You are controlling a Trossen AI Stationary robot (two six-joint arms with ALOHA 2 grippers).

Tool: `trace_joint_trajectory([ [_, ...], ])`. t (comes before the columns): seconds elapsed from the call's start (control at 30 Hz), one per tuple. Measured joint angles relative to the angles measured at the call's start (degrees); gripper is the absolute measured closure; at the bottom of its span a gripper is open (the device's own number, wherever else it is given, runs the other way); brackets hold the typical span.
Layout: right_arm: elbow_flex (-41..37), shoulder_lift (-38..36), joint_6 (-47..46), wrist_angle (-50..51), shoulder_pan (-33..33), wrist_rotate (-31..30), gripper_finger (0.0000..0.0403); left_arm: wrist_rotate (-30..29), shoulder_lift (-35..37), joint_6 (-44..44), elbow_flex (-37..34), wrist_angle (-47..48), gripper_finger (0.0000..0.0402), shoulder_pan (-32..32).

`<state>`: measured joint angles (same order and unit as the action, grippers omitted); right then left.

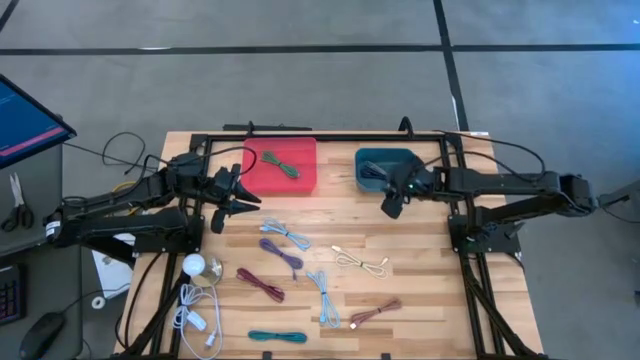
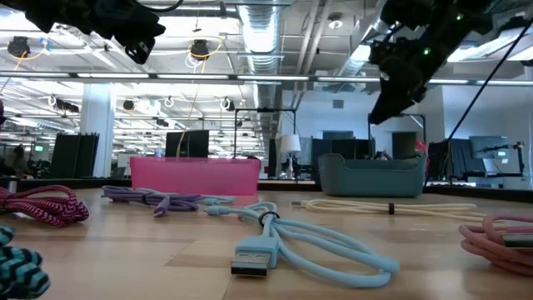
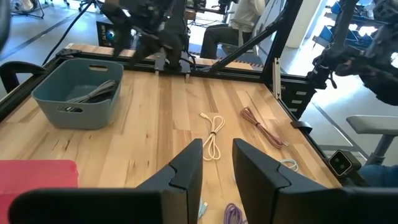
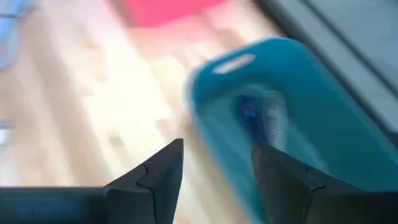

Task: Pick & Place USB Port
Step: Put the light brown charger cable into the red bin

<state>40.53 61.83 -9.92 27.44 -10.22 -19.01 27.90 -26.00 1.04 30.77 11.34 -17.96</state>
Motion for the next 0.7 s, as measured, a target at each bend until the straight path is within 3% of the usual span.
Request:
trace_joint_trajectory([
  [0.23, 0.0, 0.2, 0.0, -0.6, 6.7, 9.9, 0.0240, 0.0, 0.0, 0.0, 0.0, 0.0, 0.0314, 0.0],
  [0.7, 0.0, 0.4, -1.1, -6.7, 17.5, 10.0, 0.0266, 0.0, 0.0, 0.0, 0.0, 0.0, 0.0314, 0.0],
])
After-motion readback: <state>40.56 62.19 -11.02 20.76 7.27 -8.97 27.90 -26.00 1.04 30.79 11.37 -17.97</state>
